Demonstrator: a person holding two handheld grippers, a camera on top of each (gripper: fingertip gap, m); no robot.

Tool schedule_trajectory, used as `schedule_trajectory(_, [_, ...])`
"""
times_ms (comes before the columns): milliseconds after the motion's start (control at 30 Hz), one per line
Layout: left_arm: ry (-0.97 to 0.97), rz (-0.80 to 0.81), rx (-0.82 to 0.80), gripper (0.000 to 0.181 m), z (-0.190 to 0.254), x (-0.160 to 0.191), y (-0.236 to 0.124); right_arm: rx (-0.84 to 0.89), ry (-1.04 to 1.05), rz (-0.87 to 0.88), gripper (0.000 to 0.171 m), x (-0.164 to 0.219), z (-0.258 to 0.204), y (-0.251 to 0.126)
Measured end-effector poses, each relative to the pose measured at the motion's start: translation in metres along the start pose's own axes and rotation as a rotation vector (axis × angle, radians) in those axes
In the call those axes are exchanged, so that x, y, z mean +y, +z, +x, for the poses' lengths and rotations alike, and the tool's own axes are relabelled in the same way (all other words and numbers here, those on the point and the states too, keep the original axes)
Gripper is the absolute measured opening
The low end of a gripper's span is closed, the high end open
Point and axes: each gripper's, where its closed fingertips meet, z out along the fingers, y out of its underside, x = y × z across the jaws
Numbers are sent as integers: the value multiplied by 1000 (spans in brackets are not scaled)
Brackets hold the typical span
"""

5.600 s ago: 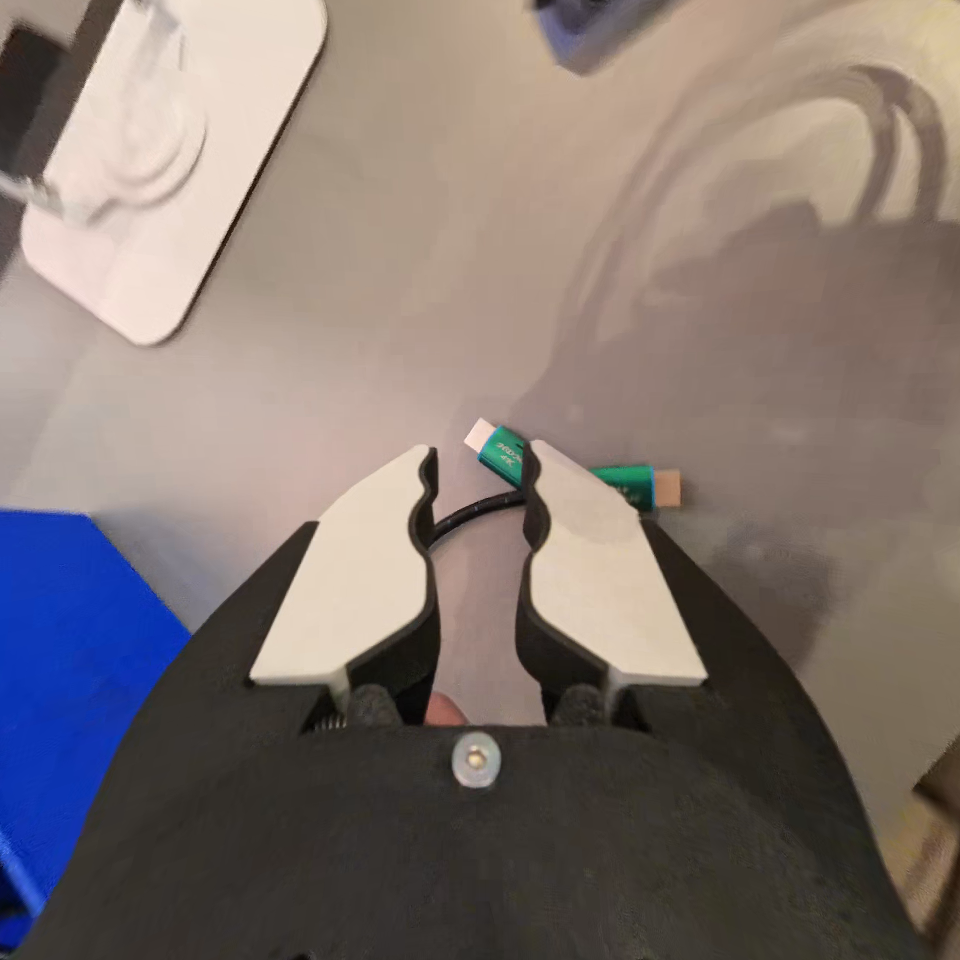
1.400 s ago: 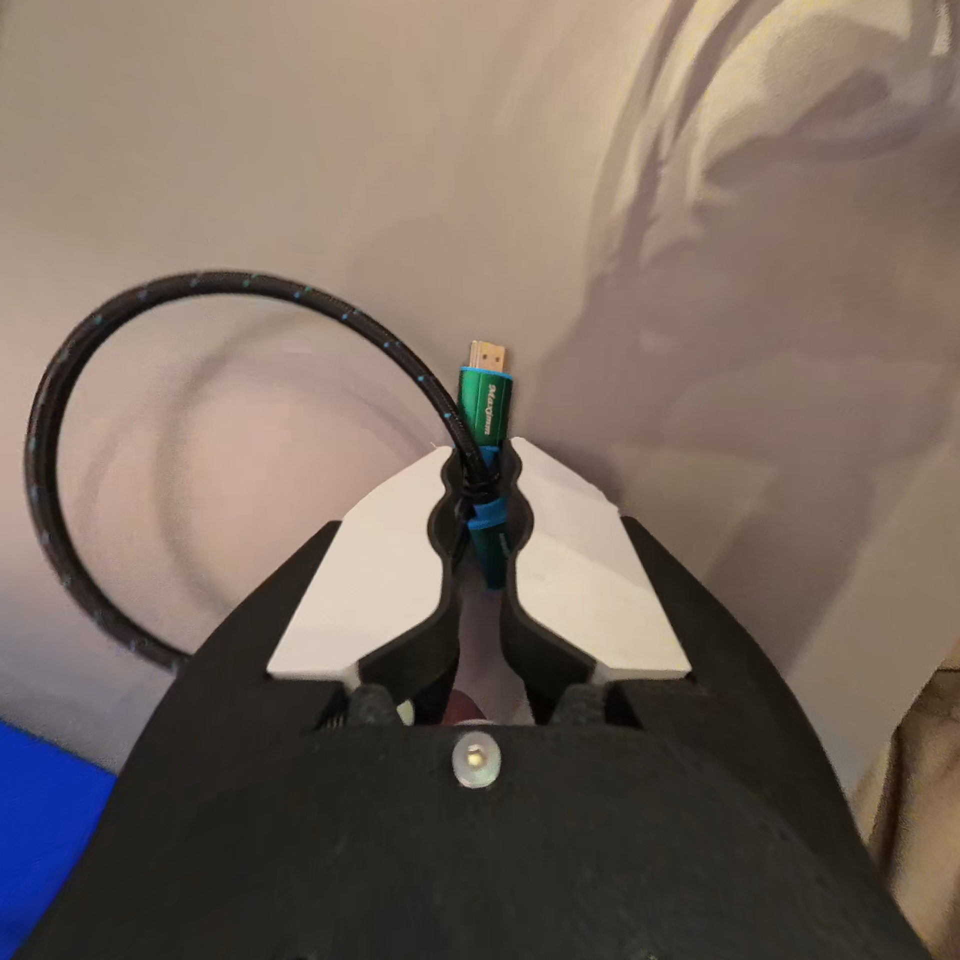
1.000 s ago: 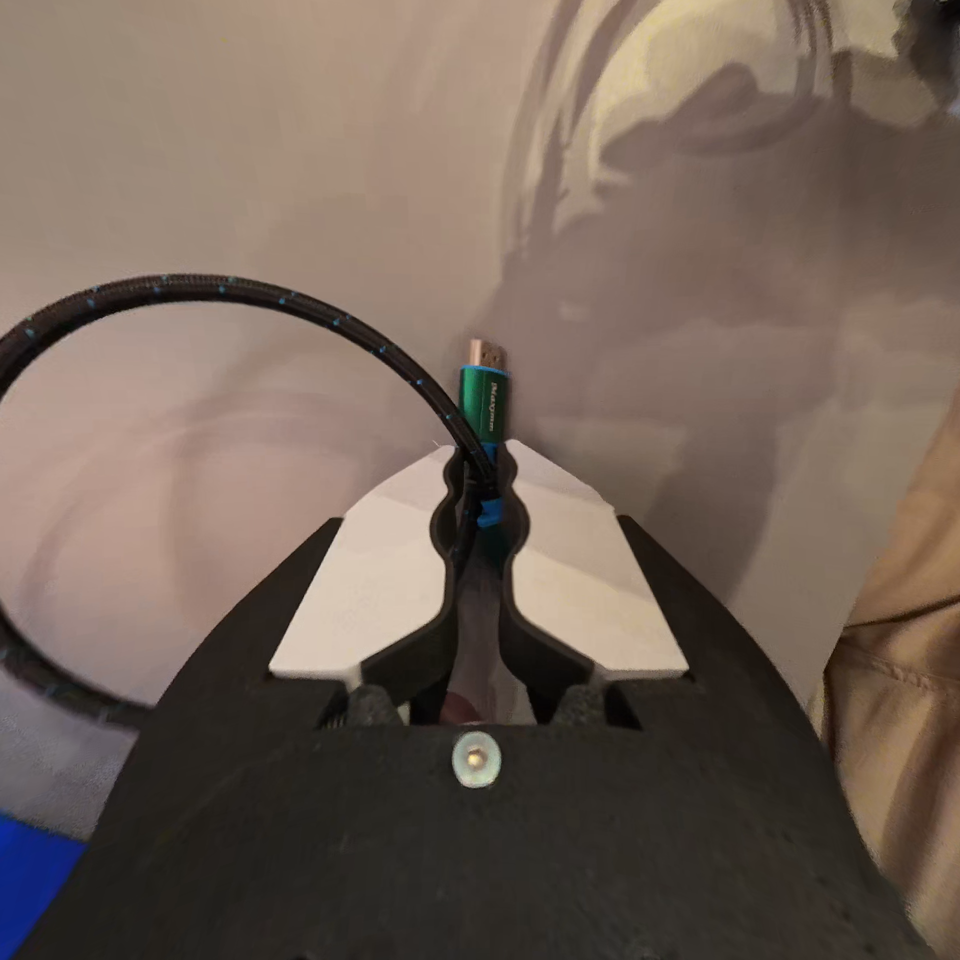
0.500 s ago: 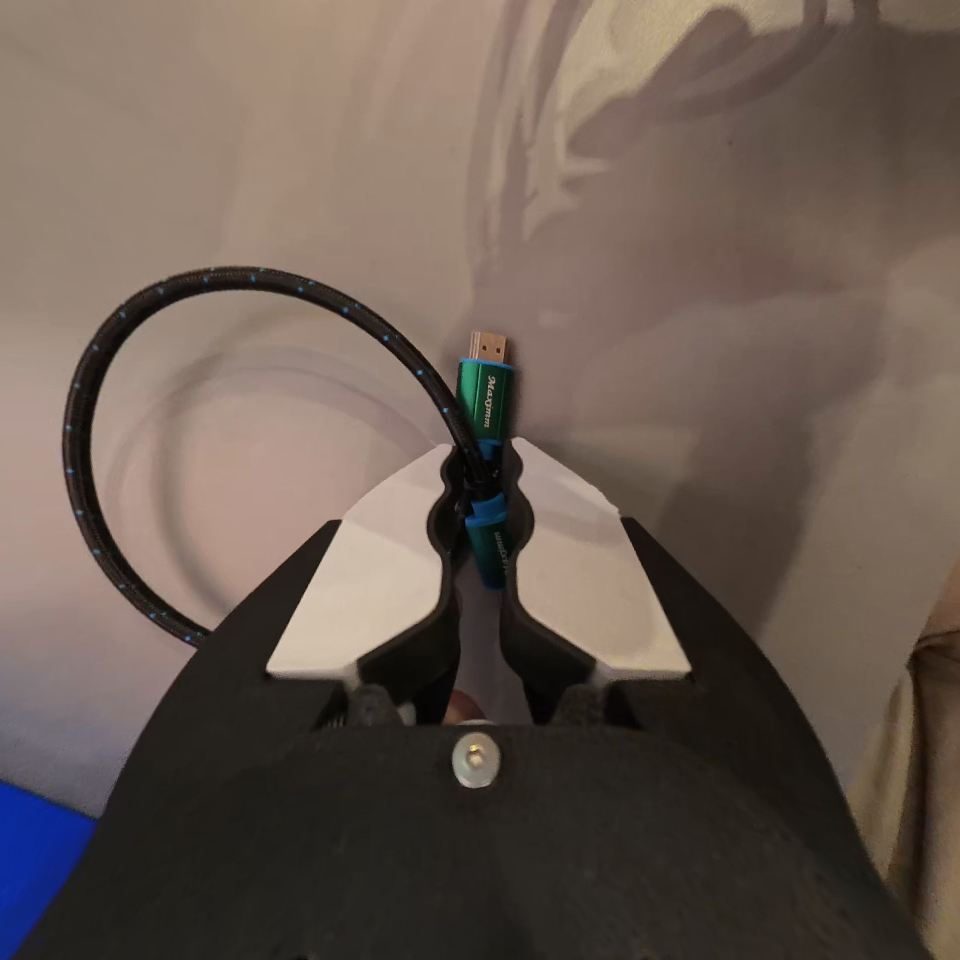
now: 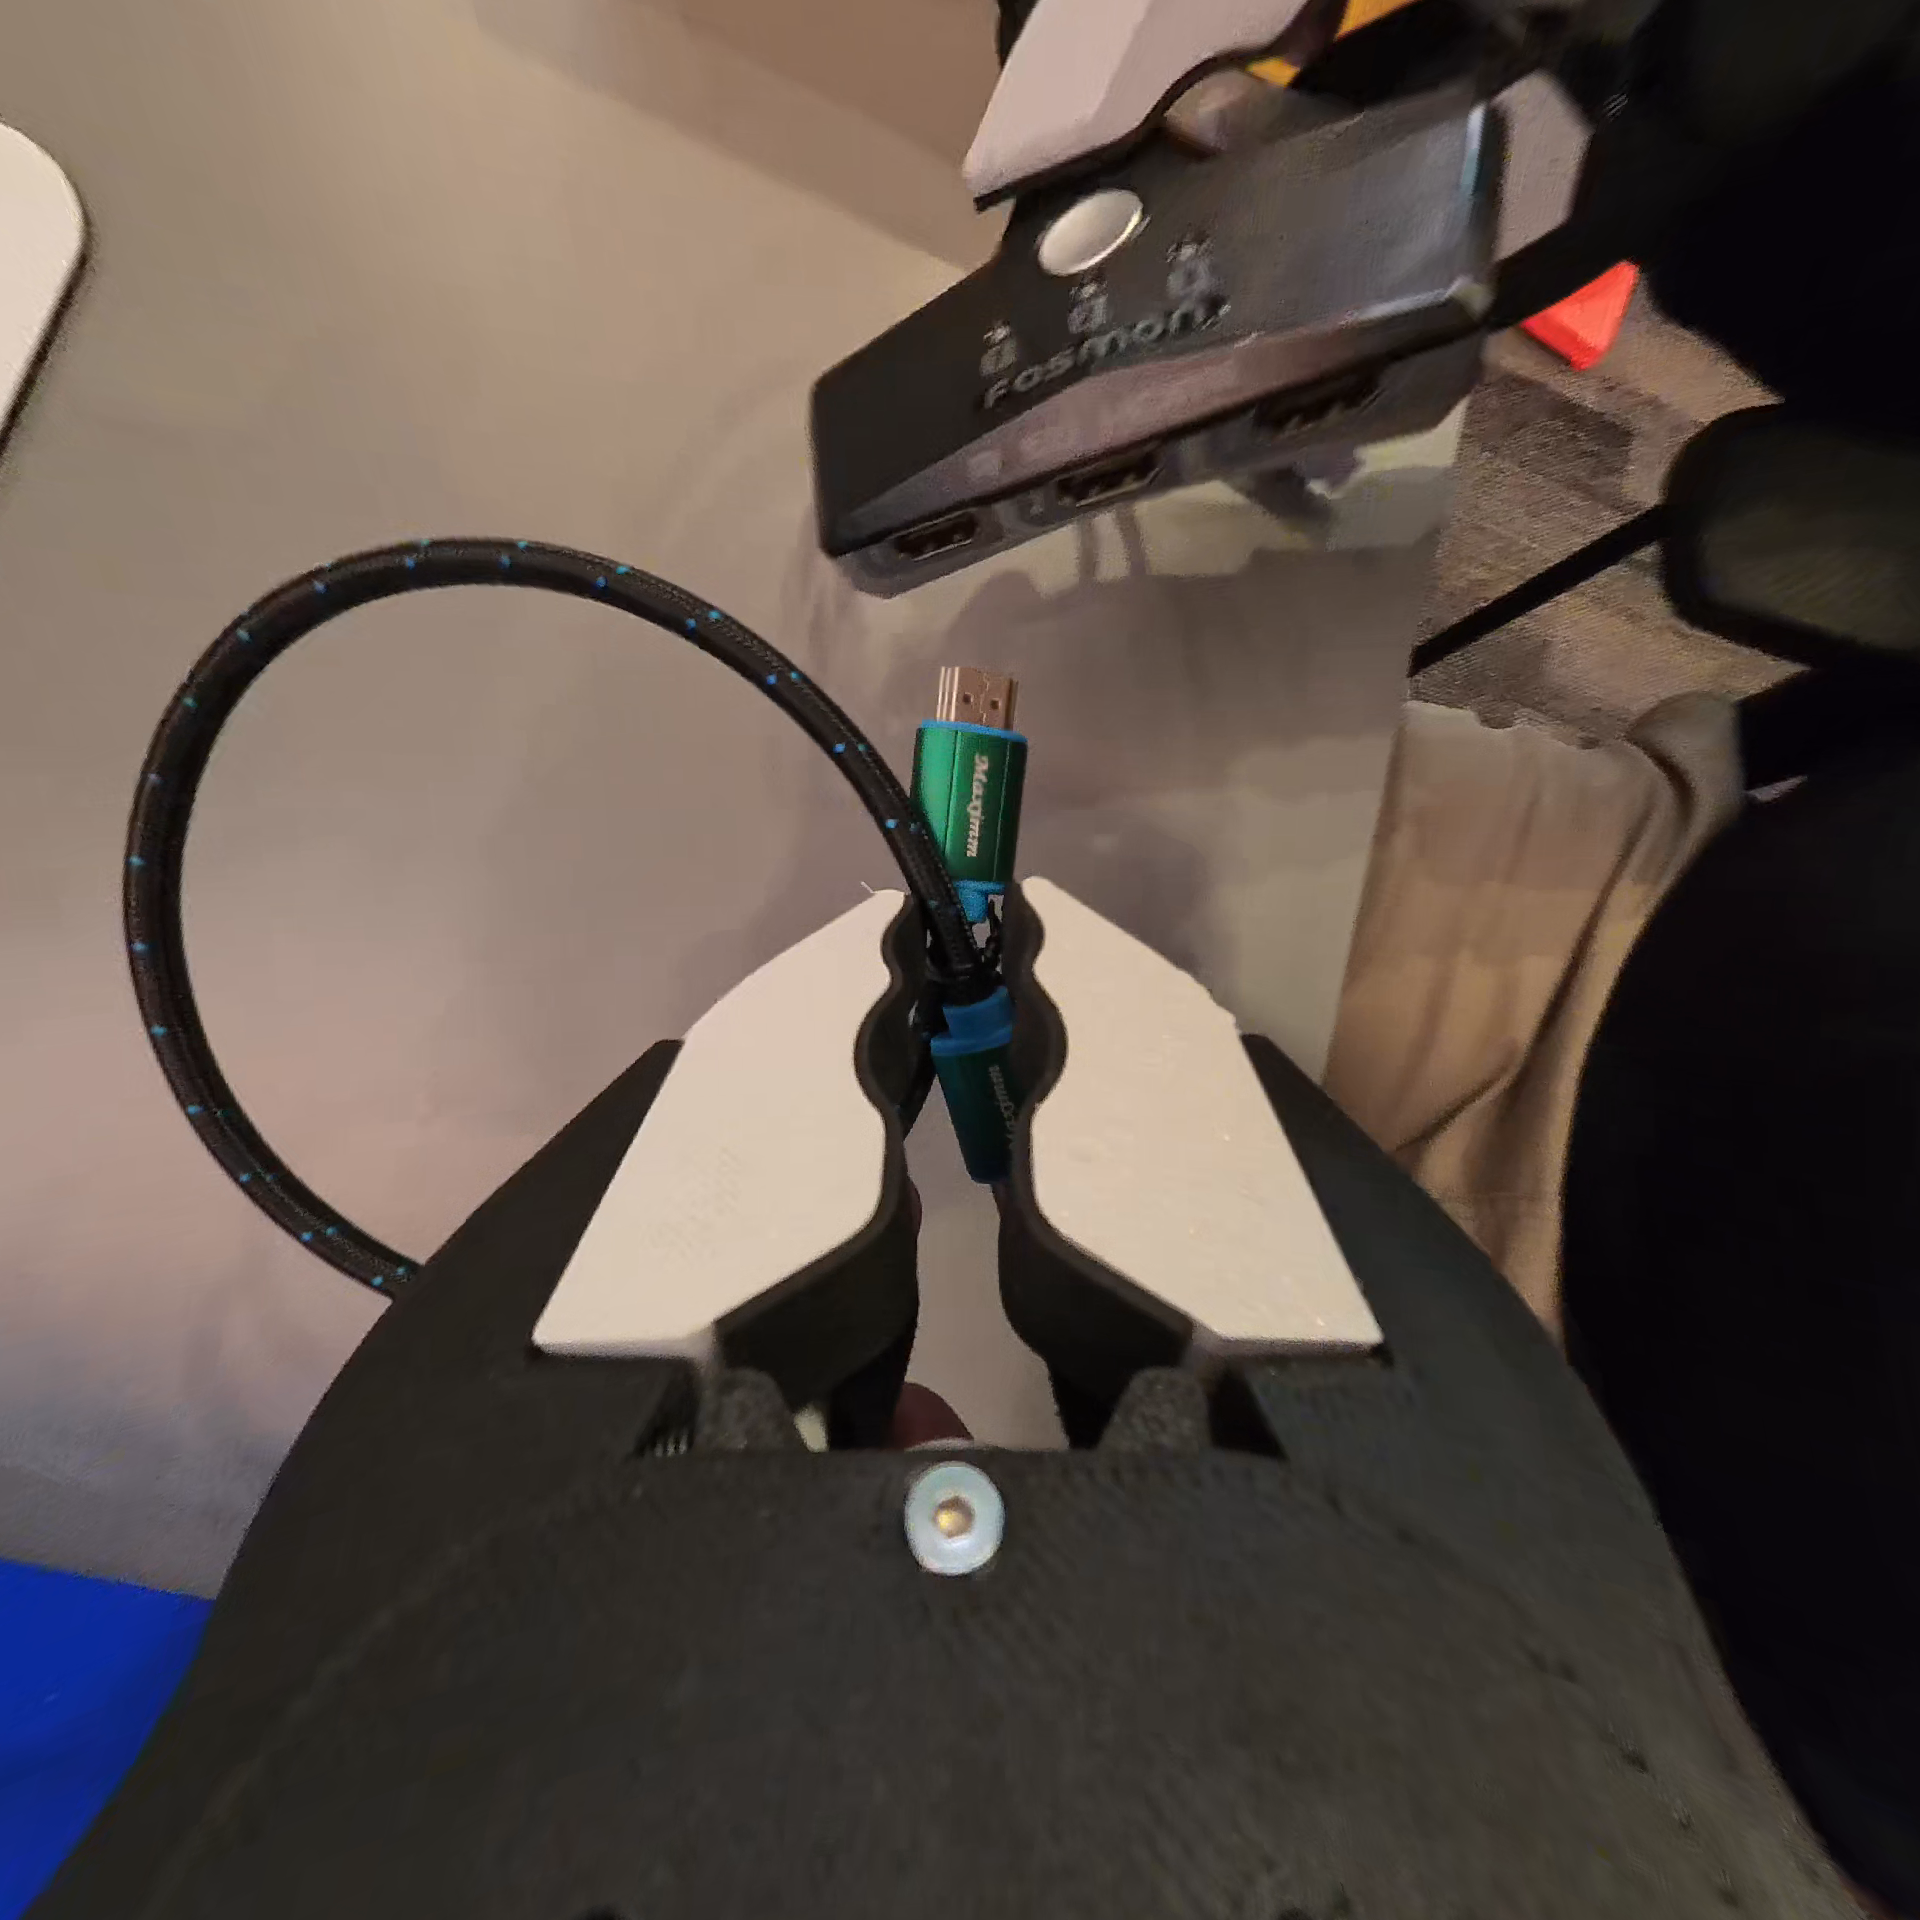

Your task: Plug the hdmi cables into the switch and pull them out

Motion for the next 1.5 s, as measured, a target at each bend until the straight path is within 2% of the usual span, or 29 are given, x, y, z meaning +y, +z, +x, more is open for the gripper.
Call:
schedule_trajectory(33, [-10, 4, 28, 14, 4, -2, -3, 16, -29, -8, 21, -1, 1, 0])
schedule_trajectory(367, [-96, 29, 185, 13, 21, -10, -18, 150, -277, -50, 21, -18, 4, 2])
schedule_trajectory(1500, [-188, 36, 220, 13, 34, -20, -35, 214, -180, 79, 21, -30, 14, -6])
